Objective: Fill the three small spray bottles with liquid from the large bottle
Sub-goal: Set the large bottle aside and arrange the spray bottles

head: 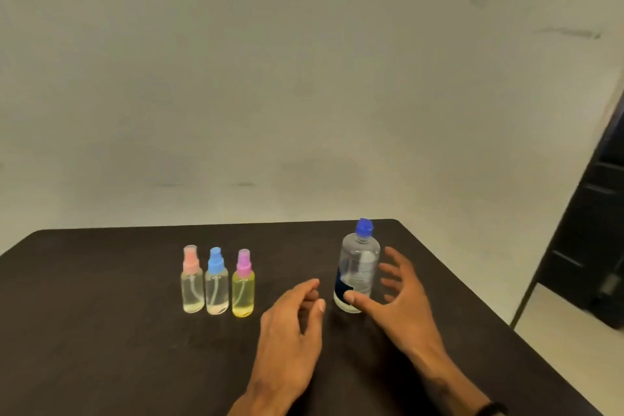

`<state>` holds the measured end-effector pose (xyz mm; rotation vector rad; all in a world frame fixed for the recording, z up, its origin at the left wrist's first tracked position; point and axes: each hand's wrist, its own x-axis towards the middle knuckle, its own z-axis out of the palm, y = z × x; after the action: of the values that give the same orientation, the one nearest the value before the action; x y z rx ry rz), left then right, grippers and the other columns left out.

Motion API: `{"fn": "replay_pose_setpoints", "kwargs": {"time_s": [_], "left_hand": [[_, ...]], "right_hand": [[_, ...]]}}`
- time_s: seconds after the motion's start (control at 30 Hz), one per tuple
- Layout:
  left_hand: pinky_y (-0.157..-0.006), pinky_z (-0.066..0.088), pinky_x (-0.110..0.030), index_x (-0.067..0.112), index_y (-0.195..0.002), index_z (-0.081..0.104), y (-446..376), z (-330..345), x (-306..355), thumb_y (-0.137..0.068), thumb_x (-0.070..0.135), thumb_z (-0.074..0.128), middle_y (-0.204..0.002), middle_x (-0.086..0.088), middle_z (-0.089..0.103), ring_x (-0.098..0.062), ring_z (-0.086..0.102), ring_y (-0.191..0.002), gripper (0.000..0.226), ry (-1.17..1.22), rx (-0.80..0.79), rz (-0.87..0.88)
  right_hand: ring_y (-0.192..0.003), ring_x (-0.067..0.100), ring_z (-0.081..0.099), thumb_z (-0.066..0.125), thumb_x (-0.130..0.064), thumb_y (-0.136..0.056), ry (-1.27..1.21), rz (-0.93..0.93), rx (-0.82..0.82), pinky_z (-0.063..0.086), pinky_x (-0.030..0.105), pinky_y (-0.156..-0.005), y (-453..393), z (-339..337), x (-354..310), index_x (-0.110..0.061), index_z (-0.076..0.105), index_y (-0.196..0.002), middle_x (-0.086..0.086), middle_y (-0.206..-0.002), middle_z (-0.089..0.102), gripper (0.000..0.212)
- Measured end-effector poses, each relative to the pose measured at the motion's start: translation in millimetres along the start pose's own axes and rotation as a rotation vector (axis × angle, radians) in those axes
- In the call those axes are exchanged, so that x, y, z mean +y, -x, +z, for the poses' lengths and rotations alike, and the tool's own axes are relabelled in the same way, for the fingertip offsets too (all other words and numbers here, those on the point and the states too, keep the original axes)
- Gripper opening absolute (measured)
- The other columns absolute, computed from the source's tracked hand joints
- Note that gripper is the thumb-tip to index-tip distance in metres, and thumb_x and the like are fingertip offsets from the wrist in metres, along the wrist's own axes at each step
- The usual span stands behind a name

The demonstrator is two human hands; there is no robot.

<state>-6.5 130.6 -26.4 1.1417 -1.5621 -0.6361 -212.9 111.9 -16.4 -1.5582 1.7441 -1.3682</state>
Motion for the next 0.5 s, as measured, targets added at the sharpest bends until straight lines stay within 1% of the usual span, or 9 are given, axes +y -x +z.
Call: {"fn": "replay_pose_setpoints", "kwargs": {"time_s": [0.07, 0.1, 0.17, 0.23, 0.27, 0.37, 0.43, 0.5], "left_hand": [[-0.088, 0.045, 0.001, 0.028, -0.143, 0.061, -12.7, 16.3, 4.7, -0.104, 0.029, 0.062, -0.129, 0.017, 0.066, 0.010, 0.063, -0.108, 0.039, 0.020, -0.018, -0.042], [-0.087, 0.043, 0.002, 0.026, -0.145, 0.059, -17.7, 22.9, 7.0, -0.106, 0.030, 0.059, -0.133, 0.014, 0.065, 0.008, 0.063, -0.109, 0.040, 0.020, -0.029, -0.058], [-0.086, 0.044, 0.002, 0.026, -0.147, 0.057, -24.4, 37.1, 12.2, -0.108, 0.033, 0.054, -0.138, 0.011, 0.064, 0.004, 0.063, -0.112, 0.040, 0.010, -0.052, -0.066], [-0.082, 0.041, 0.004, 0.026, -0.148, 0.055, -29.5, 47.4, 16.2, -0.109, 0.034, 0.051, -0.138, 0.013, 0.061, 0.007, 0.060, -0.107, 0.040, 0.020, -0.060, -0.081], [-0.081, 0.041, 0.004, 0.026, -0.149, 0.054, -32.2, 50.8, 17.3, -0.109, 0.034, 0.050, -0.139, 0.012, 0.061, 0.006, 0.059, -0.107, 0.041, 0.027, -0.063, -0.092], [-0.089, 0.042, -0.004, 0.028, -0.151, 0.052, -42.0, 60.0, 16.0, -0.109, 0.039, 0.050, -0.141, 0.010, 0.061, -0.001, 0.059, -0.119, 0.043, 0.043, -0.078, -0.116], [-0.084, 0.044, -0.001, 0.028, -0.150, 0.052, -47.2, 65.0, 17.1, -0.108, 0.038, 0.053, -0.139, 0.012, 0.061, 0.004, 0.060, -0.111, 0.044, 0.067, -0.096, -0.129], [-0.075, 0.044, 0.003, 0.027, -0.148, 0.054, -55.1, 70.4, 18.3, -0.107, 0.033, 0.056, -0.128, 0.017, 0.061, 0.010, 0.059, -0.099, 0.041, 0.078, -0.101, -0.133]], "right_hand": [[-0.116, 0.001, 0.065, 0.102, -0.043, -0.063, -0.023, -0.008, -0.049, 0.055, 0.023, -0.097, -3.7, 0.8, 0.6, -0.050, 0.045, -0.144, -0.018, -0.131, 0.064, 0.100], [-0.112, -0.001, 0.068, 0.102, -0.040, -0.065, -0.034, -0.016, -0.061, 0.055, 0.019, -0.094, -5.1, 1.9, -0.6, -0.053, 0.049, -0.135, -0.020, -0.126, 0.067, 0.088], [-0.108, -0.003, 0.071, 0.100, -0.042, -0.066, -0.051, -0.029, -0.067, 0.059, 0.020, -0.092, -9.5, 2.6, -0.7, -0.053, 0.056, -0.122, -0.021, -0.118, 0.072, 0.073], [-0.106, -0.004, 0.073, 0.100, -0.047, -0.064, -0.053, -0.027, -0.060, 0.061, 0.023, -0.095, -14.9, 1.5, -1.8, -0.045, 0.062, -0.123, -0.018, -0.116, 0.076, 0.070], [-0.104, -0.004, 0.074, 0.100, -0.049, -0.063, -0.047, -0.023, -0.053, 0.061, 0.024, -0.095, -18.0, -0.8, -2.6, -0.040, 0.065, -0.124, -0.016, -0.114, 0.077, 0.071], [-0.098, -0.001, 0.075, 0.099, -0.050, -0.064, -0.031, -0.005, -0.034, 0.061, 0.021, -0.089, -36.2, -8.9, -2.0, -0.031, 0.068, -0.122, -0.014, -0.109, 0.078, 0.068], [-0.098, 0.001, 0.072, 0.096, -0.048, -0.069, -0.011, 0.013, -0.024, 0.057, 0.018, -0.083, -55.3, -13.4, -3.4, -0.031, 0.063, -0.120, -0.015, -0.110, 0.073, 0.063], [-0.100, 0.004, 0.070, 0.092, -0.049, -0.073, 0.015, 0.010, 0.003, 0.053, 0.017, -0.082, -80.0, -14.5, -3.3, -0.028, 0.062, -0.125, -0.009, -0.114, 0.072, 0.064]]}}
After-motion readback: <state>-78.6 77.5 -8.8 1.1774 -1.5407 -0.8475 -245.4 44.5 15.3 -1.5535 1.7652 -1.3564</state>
